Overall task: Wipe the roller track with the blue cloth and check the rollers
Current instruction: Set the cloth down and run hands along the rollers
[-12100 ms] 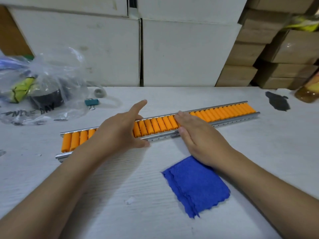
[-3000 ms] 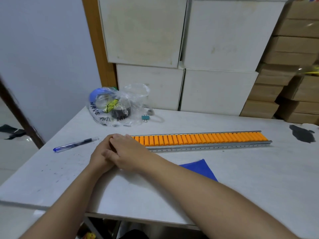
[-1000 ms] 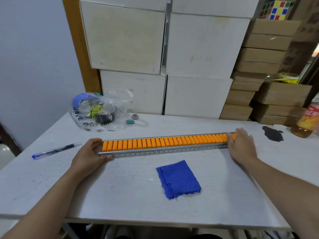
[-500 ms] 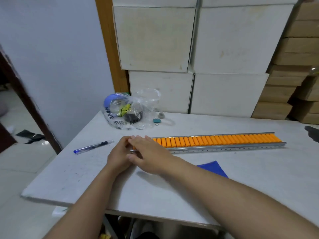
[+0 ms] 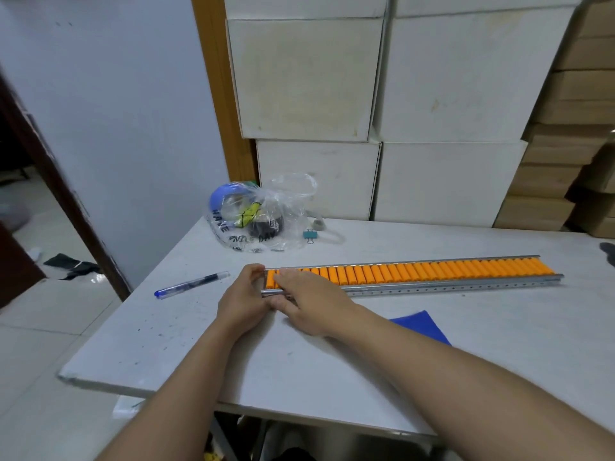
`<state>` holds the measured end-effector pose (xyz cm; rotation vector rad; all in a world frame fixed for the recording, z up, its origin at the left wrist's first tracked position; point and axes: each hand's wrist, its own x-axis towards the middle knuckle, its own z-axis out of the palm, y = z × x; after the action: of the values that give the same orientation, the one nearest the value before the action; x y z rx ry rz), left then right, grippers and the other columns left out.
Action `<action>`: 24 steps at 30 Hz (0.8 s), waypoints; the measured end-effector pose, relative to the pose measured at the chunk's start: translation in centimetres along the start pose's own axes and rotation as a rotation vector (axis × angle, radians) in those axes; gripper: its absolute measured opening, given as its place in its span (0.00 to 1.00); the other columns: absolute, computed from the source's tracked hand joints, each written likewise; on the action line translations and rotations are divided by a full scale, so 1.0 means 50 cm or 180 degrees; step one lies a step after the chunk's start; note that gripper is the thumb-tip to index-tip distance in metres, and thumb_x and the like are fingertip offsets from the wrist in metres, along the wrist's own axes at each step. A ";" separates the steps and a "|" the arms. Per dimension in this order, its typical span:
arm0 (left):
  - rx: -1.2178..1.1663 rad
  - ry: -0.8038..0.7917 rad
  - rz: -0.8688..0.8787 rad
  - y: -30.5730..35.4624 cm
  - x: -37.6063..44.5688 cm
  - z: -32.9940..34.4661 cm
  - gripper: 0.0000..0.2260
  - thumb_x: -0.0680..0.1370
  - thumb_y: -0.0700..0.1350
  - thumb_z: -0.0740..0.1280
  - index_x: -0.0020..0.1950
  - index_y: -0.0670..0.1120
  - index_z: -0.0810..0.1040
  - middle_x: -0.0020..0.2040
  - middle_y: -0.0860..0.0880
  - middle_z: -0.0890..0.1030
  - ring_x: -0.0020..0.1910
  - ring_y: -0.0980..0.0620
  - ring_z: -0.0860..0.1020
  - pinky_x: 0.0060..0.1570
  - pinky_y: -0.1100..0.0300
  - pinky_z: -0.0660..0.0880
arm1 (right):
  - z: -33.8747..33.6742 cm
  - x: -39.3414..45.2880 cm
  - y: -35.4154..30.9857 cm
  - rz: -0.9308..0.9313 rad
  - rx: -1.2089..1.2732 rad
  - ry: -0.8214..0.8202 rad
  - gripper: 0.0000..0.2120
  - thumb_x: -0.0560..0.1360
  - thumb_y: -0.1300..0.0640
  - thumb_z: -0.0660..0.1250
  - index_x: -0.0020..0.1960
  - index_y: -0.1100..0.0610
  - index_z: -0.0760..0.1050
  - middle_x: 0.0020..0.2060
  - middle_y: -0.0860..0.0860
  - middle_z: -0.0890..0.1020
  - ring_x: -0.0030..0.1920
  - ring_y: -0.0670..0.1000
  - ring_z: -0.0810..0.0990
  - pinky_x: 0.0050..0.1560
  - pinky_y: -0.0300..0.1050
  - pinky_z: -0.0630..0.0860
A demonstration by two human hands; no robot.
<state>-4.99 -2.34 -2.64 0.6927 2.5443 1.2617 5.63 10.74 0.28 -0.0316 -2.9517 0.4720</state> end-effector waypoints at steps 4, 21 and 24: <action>-0.0035 -0.0019 0.0028 0.005 -0.002 -0.005 0.38 0.58 0.60 0.76 0.66 0.54 0.68 0.62 0.58 0.76 0.62 0.55 0.74 0.59 0.53 0.69 | -0.015 -0.027 0.031 0.0122 -0.0051 -0.0046 0.28 0.79 0.40 0.54 0.73 0.54 0.62 0.75 0.52 0.63 0.74 0.53 0.61 0.72 0.50 0.60; 0.0000 0.0068 0.0121 -0.008 0.006 0.000 0.37 0.62 0.55 0.79 0.67 0.52 0.68 0.69 0.52 0.74 0.67 0.52 0.72 0.64 0.47 0.69 | -0.102 -0.166 0.187 0.0778 -0.0053 0.0109 0.17 0.81 0.46 0.53 0.63 0.55 0.70 0.68 0.51 0.72 0.68 0.55 0.70 0.64 0.53 0.70; -0.0006 0.0072 0.0111 -0.008 0.007 0.001 0.37 0.62 0.55 0.79 0.67 0.52 0.68 0.68 0.52 0.74 0.66 0.51 0.72 0.64 0.47 0.69 | -0.120 -0.190 0.220 0.0994 -0.0139 0.0120 0.18 0.81 0.46 0.53 0.65 0.54 0.69 0.71 0.51 0.70 0.69 0.54 0.69 0.66 0.52 0.69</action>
<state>-5.40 -2.32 -2.97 0.7296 2.5593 1.2902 15.88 22.64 1.08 -0.5063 -2.9280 0.4386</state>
